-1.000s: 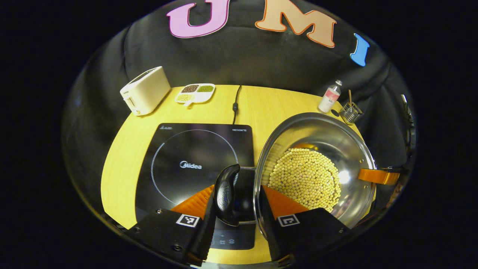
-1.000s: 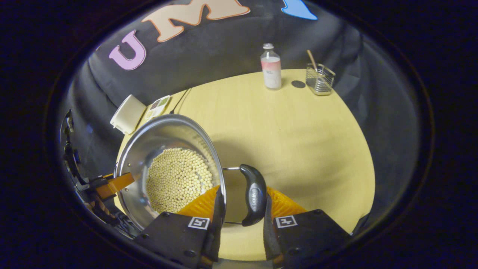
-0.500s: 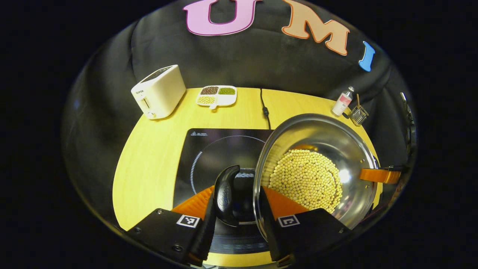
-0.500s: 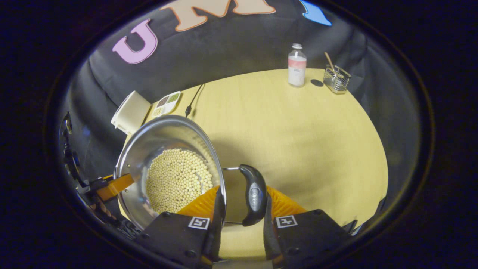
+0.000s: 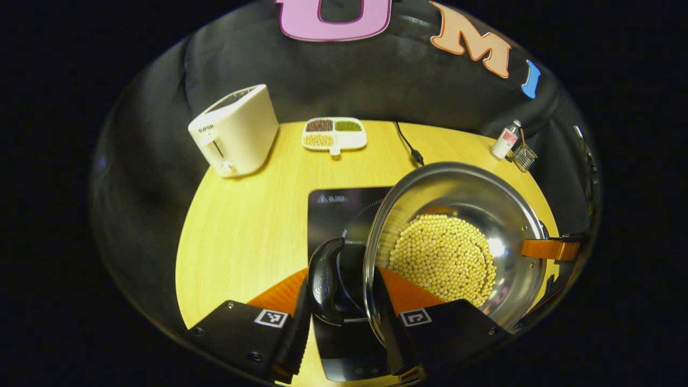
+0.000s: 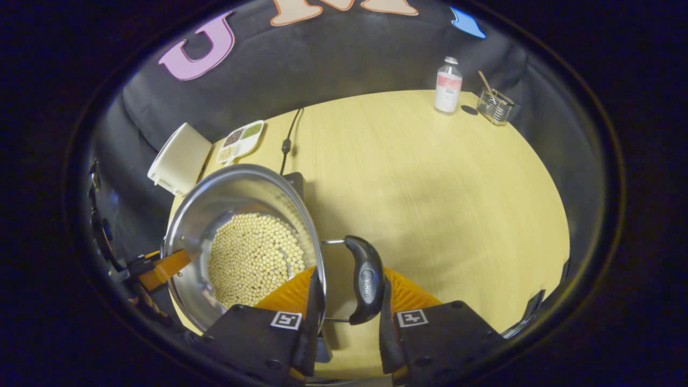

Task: First push the handle of the pot to place it horizontally, then grasp the pot with both hands and set it on the induction cooktop.

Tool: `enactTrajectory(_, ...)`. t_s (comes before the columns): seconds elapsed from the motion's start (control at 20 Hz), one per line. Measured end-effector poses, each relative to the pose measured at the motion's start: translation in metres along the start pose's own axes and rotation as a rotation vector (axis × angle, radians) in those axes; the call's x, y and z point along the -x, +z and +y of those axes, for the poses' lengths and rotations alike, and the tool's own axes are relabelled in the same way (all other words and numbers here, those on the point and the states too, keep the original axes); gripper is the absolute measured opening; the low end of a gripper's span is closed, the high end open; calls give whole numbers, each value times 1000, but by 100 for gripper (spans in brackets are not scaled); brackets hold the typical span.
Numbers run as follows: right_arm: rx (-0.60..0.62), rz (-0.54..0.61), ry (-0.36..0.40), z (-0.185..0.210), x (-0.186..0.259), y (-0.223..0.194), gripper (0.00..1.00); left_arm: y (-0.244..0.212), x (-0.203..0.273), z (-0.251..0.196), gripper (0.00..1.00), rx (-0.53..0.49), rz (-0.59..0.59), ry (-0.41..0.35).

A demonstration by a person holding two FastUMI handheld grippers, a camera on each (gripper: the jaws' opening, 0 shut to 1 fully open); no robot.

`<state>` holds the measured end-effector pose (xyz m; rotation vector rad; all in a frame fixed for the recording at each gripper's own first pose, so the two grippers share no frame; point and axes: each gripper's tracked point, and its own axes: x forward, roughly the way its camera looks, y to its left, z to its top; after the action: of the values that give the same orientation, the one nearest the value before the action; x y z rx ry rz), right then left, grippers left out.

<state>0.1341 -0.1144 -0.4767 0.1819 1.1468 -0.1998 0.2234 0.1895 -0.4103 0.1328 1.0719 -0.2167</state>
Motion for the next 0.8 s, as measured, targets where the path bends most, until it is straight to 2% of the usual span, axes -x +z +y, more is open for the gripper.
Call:
enactTrajectory(0.05, -3, 3, 0, -1, 1, -2, 49, 1, -1, 6, 60, -19, -9, 4)
enactTrajectory(0.2, 5, -7, 0, -5, 5, -1, 49, 4, -2, 16, 62, -33, -34, 13)
enactTrajectory(0.25, 5, -10, 2, -3, 2, -1, 42, 4, -1, 17, 63, -35, -35, 18)
enactTrajectory(0.3, 6, -12, 4, -2, 1, 0, 49, 3, 1, 19, 63, -35, -36, 24)
enactTrajectory(0.45, 10, -12, 18, 2, -3, 0, 49, 2, 3, 23, 65, -11, -40, 54)
enactTrajectory(0.55, 14, -24, 26, 0, -5, 0, 44, 2, 6, 31, 69, -6, -48, 94)
enactTrajectory(0.65, 15, -38, 36, -2, -1, -1, 48, 12, 12, 37, 73, -16, -100, 117)
enactTrajectory(0.7, 15, -41, 39, -5, 0, 4, 53, 20, 15, 37, 77, -27, -133, 122)
enactTrajectory(0.8, 5, -58, 51, -5, 6, 8, 53, 23, 24, 37, 74, -45, -151, 136)
